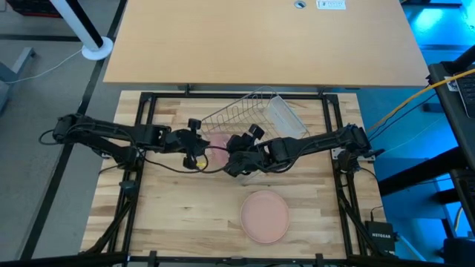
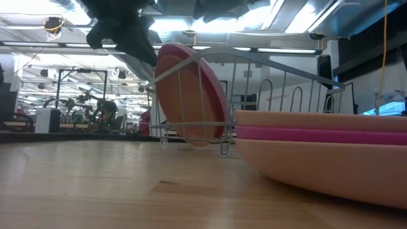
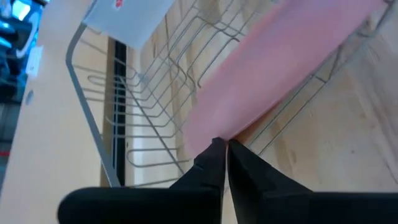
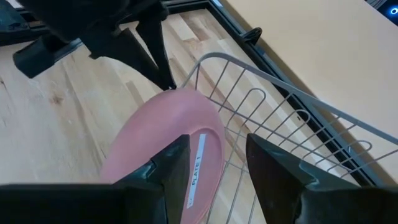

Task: Sort dishes
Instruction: Put the light pink plate into the dish rack, then put the light brown plate into the dish rack

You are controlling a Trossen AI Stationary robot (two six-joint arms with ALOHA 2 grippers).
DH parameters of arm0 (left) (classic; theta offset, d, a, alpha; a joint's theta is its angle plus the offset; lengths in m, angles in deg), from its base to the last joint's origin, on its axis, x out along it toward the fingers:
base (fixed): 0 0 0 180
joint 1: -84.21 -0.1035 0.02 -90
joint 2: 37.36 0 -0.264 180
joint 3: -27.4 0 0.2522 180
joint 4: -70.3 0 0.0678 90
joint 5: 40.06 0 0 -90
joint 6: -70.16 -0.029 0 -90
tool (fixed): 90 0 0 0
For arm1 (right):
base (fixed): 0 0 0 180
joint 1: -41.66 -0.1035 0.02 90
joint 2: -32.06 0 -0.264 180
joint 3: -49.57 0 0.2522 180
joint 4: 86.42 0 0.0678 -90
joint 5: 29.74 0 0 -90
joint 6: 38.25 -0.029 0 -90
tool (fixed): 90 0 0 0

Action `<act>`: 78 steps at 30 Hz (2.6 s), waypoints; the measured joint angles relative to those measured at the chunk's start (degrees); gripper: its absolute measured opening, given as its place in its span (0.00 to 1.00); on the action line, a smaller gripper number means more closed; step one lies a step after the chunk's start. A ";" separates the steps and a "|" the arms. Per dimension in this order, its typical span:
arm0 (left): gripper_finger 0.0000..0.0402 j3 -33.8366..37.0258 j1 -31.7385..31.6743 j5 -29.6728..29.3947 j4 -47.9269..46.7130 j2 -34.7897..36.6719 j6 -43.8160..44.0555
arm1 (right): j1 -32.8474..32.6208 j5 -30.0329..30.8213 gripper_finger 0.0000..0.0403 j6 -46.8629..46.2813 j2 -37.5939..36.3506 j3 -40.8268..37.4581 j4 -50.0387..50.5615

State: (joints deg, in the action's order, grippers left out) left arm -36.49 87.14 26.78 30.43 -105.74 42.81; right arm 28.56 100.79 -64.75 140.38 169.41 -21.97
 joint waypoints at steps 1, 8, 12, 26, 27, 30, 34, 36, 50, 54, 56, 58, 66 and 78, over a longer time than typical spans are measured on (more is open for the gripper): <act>0.02 0.00 0.22 -0.04 -0.01 0.00 -0.57 | 0.00 0.00 0.40 0.00 0.01 0.01 0.01; 0.08 0.00 0.37 -0.53 -0.02 0.00 0.24 | 0.00 -0.02 0.40 0.00 0.01 0.02 0.01; 0.18 0.00 0.39 -1.48 -0.02 -0.02 3.52 | 0.00 0.00 0.40 0.00 0.01 0.02 0.01; 0.33 -0.07 0.47 -1.64 -1.04 0.68 10.33 | 0.00 0.00 0.40 4.46 -0.08 0.02 1.13; 0.33 -0.26 0.47 -1.63 -1.83 1.00 11.10 | 0.00 0.00 0.40 5.08 -0.30 0.04 1.56; 0.33 -1.26 0.57 -1.60 -5.22 2.26 16.29 | -0.06 -0.01 0.40 6.22 -1.73 0.04 4.11; 0.33 -3.23 1.96 -1.55 -8.41 4.81 24.61 | -0.07 0.00 0.40 6.23 -4.92 0.07 8.47; 0.33 -3.79 3.21 -0.05 -7.77 6.17 28.53 | -0.07 0.55 0.40 6.68 -6.89 0.07 10.14; 0.33 -3.82 16.11 13.48 7.18 1.37 64.96 | -0.04 -3.11 0.40 9.24 -19.90 0.11 33.96; 0.33 -3.80 19.90 11.25 12.10 -5.14 73.60 | -0.04 -10.16 0.40 8.92 -20.91 -0.05 39.51; 0.33 -3.77 21.40 10.03 15.70 -9.10 77.15 | -0.04 -14.44 0.40 10.42 -21.55 -0.50 39.27; 0.33 -3.76 22.52 9.63 20.29 -13.34 80.16 | -0.04 -18.99 0.40 12.53 -21.79 -0.51 39.33; 0.33 -3.76 25.32 7.66 41.30 -30.38 89.53 | -0.04 -28.40 0.40 21.81 -22.00 -0.50 39.31; 0.33 -3.91 25.48 3.45 48.25 -41.95 99.29 | 0.00 -30.60 0.40 29.74 -22.00 -0.50 39.31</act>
State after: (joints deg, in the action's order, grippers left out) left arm -40.40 112.62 30.23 78.68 -147.69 142.10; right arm 28.56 70.19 -35.01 118.38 168.91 17.34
